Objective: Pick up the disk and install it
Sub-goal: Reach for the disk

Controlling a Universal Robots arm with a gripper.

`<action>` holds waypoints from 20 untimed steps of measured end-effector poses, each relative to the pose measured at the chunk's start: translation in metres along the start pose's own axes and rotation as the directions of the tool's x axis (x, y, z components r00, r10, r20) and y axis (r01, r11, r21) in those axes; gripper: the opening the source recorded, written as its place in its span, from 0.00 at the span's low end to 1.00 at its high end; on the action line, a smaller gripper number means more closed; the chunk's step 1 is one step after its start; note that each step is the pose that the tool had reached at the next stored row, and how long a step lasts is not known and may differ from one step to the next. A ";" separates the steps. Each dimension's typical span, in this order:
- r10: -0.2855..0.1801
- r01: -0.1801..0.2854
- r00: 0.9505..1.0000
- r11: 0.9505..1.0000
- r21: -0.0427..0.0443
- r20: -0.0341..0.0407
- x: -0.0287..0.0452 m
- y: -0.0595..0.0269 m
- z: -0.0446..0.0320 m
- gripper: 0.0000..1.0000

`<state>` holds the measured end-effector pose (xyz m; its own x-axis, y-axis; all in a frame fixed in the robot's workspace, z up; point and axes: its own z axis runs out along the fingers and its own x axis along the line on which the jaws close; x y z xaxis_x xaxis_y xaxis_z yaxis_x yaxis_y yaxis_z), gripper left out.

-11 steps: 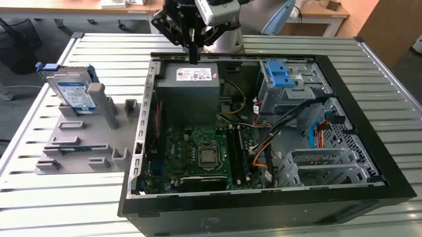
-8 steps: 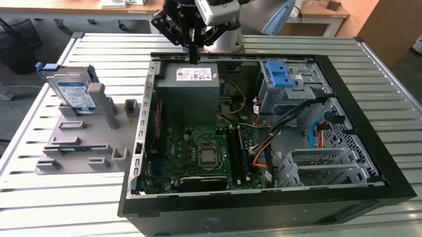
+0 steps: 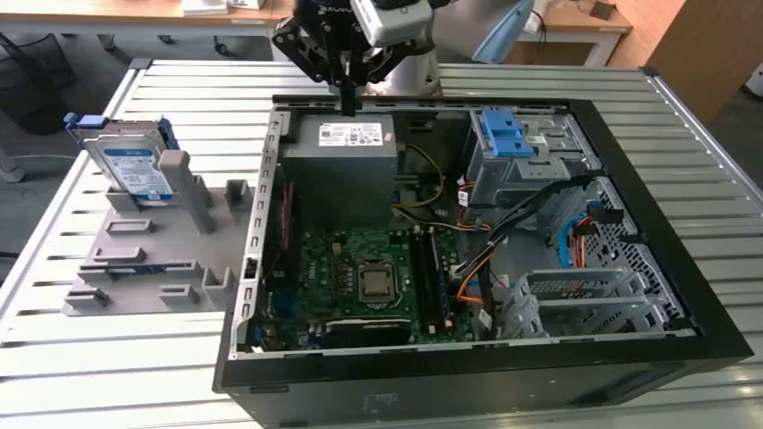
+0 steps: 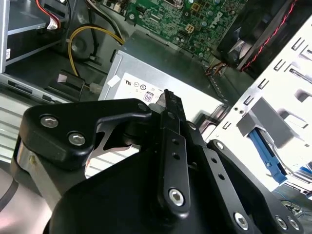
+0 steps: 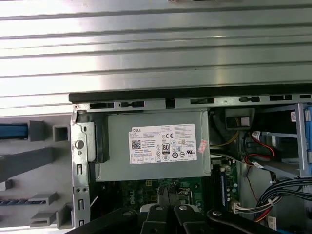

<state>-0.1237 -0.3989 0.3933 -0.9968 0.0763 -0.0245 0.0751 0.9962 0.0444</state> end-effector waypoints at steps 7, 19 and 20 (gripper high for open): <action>0.000 0.000 1.000 1.000 0.000 0.000 0.0025 -0.0002 0.0001 0.11; 0.000 0.000 1.000 1.000 0.000 -0.002 0.0090 -0.0007 0.0008 0.11; 0.000 0.000 1.000 1.000 0.000 -0.002 0.0096 -0.0008 0.0008 0.11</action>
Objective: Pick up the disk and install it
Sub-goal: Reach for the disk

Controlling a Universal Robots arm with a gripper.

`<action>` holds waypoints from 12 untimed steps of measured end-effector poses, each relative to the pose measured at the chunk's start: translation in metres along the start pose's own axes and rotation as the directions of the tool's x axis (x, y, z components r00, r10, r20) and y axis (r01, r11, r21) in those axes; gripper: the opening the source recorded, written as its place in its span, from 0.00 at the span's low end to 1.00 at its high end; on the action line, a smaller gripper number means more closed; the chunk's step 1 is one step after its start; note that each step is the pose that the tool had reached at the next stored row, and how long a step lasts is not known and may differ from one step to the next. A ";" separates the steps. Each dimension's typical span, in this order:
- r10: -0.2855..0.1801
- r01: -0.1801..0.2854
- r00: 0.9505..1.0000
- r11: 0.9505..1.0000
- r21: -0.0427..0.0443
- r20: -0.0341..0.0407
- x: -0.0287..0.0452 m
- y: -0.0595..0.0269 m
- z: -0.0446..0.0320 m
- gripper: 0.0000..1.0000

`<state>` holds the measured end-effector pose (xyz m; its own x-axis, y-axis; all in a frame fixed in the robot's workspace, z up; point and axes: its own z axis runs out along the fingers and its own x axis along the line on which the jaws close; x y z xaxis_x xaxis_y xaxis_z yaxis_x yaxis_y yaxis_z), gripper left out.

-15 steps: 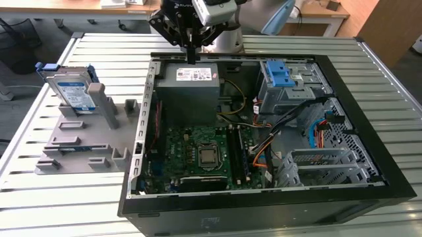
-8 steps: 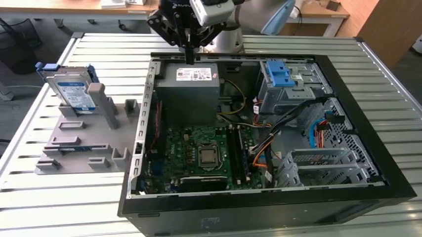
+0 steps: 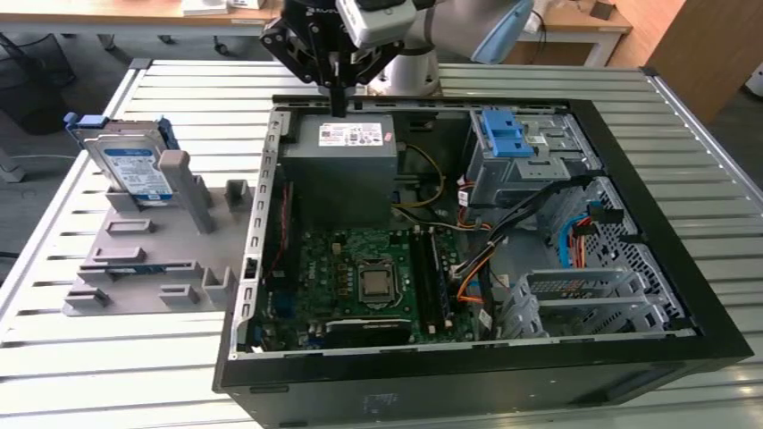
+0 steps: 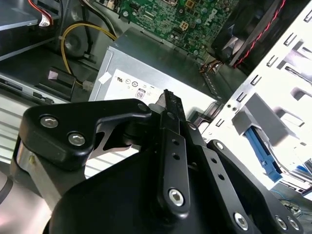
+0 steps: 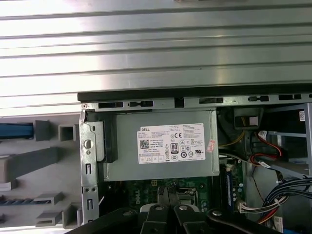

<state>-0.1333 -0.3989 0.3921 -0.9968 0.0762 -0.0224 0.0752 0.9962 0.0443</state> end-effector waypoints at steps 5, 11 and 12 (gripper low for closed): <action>0.000 0.000 1.000 1.000 0.000 -0.002 0.0032 -0.0002 0.0004 0.11; 0.000 0.000 1.000 1.000 0.000 -0.004 0.0061 -0.0005 0.0009 0.11; 0.000 0.000 1.000 1.000 0.000 -0.004 0.0068 -0.0005 0.0010 0.11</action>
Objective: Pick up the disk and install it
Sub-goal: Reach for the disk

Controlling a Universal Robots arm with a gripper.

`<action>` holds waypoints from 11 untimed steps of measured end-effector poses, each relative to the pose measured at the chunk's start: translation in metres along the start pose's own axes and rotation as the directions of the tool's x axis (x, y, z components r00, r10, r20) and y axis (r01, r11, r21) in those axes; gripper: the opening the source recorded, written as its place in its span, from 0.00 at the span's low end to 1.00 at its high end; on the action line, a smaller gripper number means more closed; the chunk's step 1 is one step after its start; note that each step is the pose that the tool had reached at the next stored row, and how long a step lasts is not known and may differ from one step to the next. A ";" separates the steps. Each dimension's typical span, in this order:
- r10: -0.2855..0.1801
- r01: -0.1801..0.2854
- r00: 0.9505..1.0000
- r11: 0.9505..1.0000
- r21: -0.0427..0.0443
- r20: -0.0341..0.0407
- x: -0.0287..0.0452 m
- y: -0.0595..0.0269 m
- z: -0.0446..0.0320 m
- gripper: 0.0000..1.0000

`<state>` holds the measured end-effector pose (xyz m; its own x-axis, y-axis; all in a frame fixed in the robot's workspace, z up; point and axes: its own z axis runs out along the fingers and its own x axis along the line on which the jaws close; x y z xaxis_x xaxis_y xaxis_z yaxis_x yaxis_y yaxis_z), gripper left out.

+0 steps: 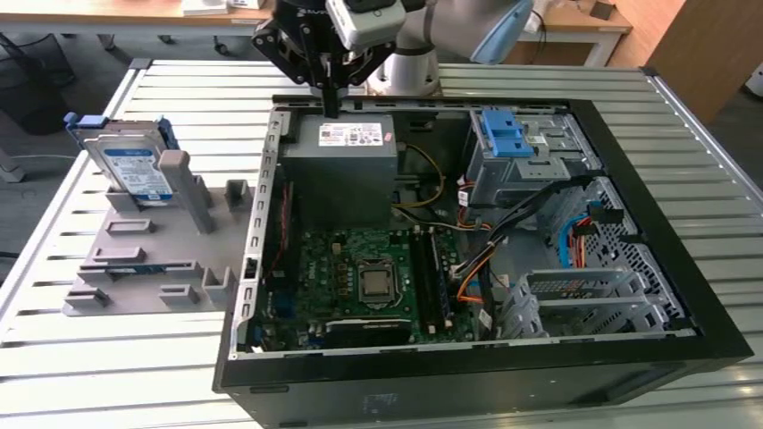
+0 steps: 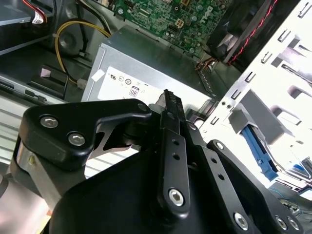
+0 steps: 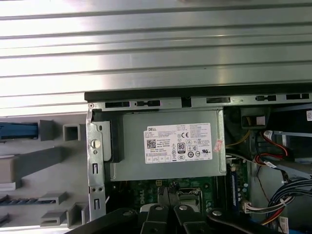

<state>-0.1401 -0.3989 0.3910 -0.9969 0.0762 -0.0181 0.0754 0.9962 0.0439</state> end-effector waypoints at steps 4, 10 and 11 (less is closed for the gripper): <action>0.000 0.000 1.000 1.000 0.000 -0.002 0.0023 0.0000 0.0004 0.11; 0.000 0.000 1.000 1.000 0.000 -0.002 0.0107 0.0016 0.0006 0.11; 0.000 0.000 1.000 1.000 0.000 -0.002 0.0125 0.0018 0.0006 0.11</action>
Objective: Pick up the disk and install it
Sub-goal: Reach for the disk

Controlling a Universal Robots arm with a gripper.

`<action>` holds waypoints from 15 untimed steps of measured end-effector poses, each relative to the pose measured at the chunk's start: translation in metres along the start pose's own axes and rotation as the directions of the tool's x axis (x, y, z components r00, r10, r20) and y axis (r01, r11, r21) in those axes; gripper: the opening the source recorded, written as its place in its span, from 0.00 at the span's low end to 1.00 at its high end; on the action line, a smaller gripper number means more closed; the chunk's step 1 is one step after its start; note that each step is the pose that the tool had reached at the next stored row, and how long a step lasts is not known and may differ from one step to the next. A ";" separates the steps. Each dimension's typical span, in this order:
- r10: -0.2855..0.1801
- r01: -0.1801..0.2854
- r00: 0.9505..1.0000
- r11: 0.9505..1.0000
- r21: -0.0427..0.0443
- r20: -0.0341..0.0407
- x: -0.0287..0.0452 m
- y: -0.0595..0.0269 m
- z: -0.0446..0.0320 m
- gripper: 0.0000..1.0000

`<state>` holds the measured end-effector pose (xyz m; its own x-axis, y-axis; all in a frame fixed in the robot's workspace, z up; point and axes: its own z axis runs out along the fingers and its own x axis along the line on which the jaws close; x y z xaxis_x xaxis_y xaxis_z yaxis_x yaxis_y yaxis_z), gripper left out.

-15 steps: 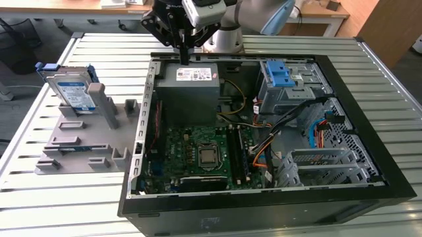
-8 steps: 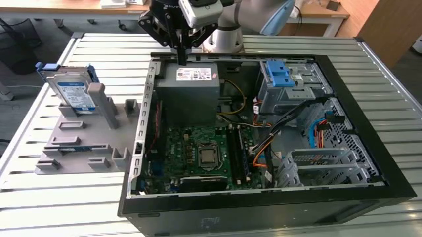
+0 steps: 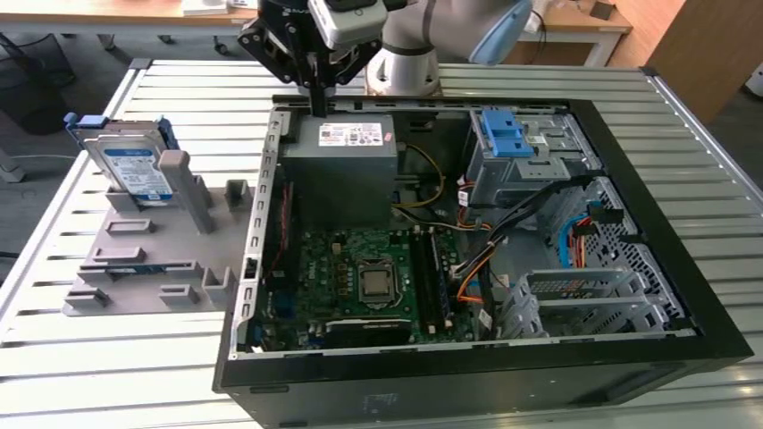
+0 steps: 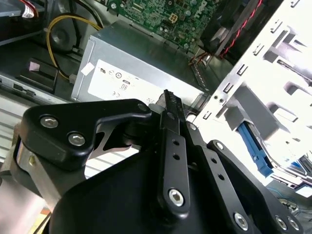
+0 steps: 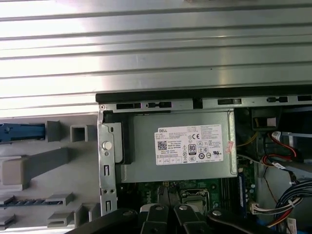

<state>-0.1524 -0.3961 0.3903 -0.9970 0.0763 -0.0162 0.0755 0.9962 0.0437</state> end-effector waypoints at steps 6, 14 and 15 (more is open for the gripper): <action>0.000 0.000 1.000 1.000 0.000 0.000 0.0058 0.0016 0.0001 0.11; 0.000 0.000 1.000 1.000 0.000 0.000 0.0067 0.0018 0.0001 0.11; 0.000 0.000 1.000 1.000 0.000 0.000 0.0077 0.0017 0.0001 0.11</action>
<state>-0.1599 -0.3938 0.3902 -0.9970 0.0762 -0.0161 0.0755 0.9962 0.0436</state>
